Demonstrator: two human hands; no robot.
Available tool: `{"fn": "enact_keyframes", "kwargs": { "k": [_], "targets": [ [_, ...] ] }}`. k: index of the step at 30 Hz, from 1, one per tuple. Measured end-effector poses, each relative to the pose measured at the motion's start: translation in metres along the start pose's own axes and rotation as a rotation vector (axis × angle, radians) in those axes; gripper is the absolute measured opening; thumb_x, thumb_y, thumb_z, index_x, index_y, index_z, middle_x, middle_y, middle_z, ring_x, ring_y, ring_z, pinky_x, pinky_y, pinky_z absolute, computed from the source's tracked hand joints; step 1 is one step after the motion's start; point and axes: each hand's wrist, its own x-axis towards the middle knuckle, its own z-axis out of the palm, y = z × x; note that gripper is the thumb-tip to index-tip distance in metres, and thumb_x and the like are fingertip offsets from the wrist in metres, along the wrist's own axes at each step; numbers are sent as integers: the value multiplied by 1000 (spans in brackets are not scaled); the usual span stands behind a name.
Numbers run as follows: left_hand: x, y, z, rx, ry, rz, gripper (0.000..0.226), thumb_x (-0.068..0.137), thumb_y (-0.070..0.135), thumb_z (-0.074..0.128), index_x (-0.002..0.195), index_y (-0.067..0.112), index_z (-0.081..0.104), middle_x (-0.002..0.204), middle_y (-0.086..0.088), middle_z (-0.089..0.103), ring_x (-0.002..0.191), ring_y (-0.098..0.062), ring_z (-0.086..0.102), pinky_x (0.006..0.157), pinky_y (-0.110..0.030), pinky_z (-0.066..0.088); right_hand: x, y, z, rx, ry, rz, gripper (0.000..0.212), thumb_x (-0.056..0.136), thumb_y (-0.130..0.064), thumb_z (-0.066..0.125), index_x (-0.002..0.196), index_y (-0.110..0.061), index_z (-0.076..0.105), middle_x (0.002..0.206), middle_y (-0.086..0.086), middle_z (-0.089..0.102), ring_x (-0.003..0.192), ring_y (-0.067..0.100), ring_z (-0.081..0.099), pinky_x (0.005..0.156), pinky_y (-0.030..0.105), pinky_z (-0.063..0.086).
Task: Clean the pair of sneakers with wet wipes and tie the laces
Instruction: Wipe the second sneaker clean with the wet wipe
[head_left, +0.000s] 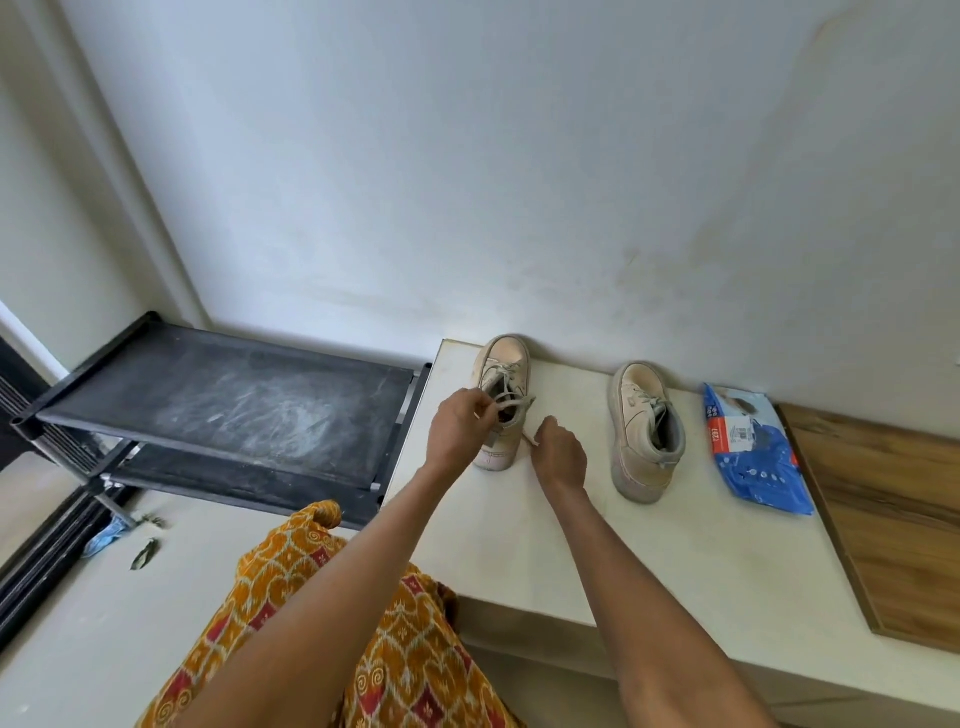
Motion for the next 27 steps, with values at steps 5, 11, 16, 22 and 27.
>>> {"fn": "enact_keyframes", "kwargs": {
  "k": [5,11,16,22,27],
  "targets": [
    [1,4,-4,-256,176,-160,13,89,24,61,85,12,65,87,5,66,72,-9,57,61,-18,39,14,-21,-28,936,5,453,29,83,-2,56,111,-4,51,95,12,64,69,22,61,69,34,50],
    [5,28,-6,-684,309,-229,16,79,17,72,91,16,60,76,1,68,71,-10,64,73,-24,51,33,-61,-88,2045,-79,357,13,91,5,53,100,-2,59,74,5,57,56,8,56,57,17,53],
    [-3,28,5,-446,219,-218,25,83,14,67,108,11,68,88,-3,73,85,-14,66,80,-23,50,10,-49,-64,1468,-258,385,14,89,-7,62,102,-11,66,74,2,59,52,3,52,49,14,44],
    [-16,27,17,-13,119,52,28,87,6,54,100,20,74,83,-6,69,83,-20,52,63,-31,40,-8,-38,-50,455,64,-25,24,85,-15,56,96,-26,75,93,-1,72,93,19,60,70,31,50],
    [-1,21,13,501,-11,259,19,88,9,52,96,10,69,101,-9,59,99,-26,46,64,-29,32,-2,-46,-61,-69,55,-274,25,90,-17,48,96,-18,72,103,6,61,101,26,47,76,35,40]
  ]
}}
